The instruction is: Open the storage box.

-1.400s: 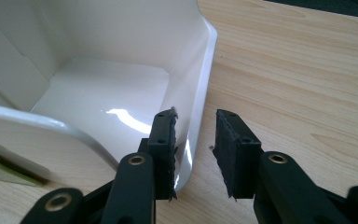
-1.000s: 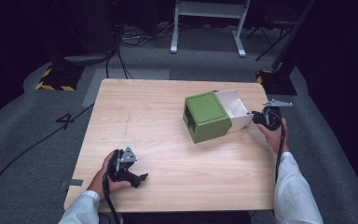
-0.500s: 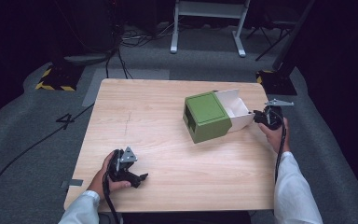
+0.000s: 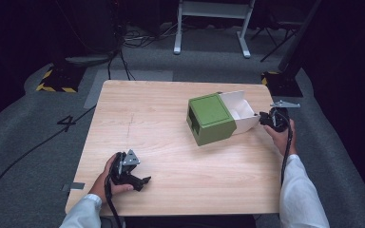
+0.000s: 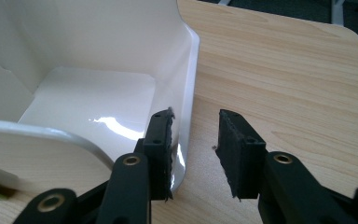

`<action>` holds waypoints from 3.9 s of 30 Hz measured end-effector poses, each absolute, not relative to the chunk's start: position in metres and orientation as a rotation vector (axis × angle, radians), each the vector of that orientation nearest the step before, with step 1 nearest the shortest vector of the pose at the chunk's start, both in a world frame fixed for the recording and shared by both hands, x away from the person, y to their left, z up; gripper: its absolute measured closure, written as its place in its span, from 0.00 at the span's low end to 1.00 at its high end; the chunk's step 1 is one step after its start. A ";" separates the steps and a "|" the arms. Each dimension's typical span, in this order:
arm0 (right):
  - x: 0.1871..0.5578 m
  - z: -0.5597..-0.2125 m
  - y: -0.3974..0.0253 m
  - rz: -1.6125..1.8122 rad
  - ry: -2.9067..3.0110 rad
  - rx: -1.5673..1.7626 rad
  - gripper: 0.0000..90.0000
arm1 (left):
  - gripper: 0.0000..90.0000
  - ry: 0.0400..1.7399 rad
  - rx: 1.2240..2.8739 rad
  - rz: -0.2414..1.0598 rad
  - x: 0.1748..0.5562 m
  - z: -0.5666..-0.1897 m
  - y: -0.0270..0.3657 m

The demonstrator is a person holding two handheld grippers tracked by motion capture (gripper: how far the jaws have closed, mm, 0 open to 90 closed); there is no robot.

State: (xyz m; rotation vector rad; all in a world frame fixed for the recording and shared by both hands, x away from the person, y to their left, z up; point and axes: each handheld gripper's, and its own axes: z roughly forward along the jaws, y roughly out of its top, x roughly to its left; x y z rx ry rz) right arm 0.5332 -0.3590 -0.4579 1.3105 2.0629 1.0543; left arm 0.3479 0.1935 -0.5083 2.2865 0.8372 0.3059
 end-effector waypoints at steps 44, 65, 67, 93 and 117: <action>0.403 -0.411 -0.349 1.143 2.163 0.908 0.27 | 0.00 0.838 2.287 0.305 0.348 -0.508 0.193; 0.373 -0.454 -0.354 1.041 2.311 0.860 0.24 | 0.00 0.838 2.287 0.305 0.348 -0.508 0.194; 0.372 -0.457 -0.355 1.038 2.318 0.862 0.24 | 0.00 0.838 2.286 0.304 0.348 -0.508 0.193; 0.359 -0.502 -0.382 0.987 2.363 0.990 0.23 | 0.00 0.838 2.286 0.305 0.348 -0.508 0.193; 0.359 -0.507 -0.389 1.046 2.350 1.074 0.21 | 0.00 0.848 2.285 0.316 0.347 -0.508 0.194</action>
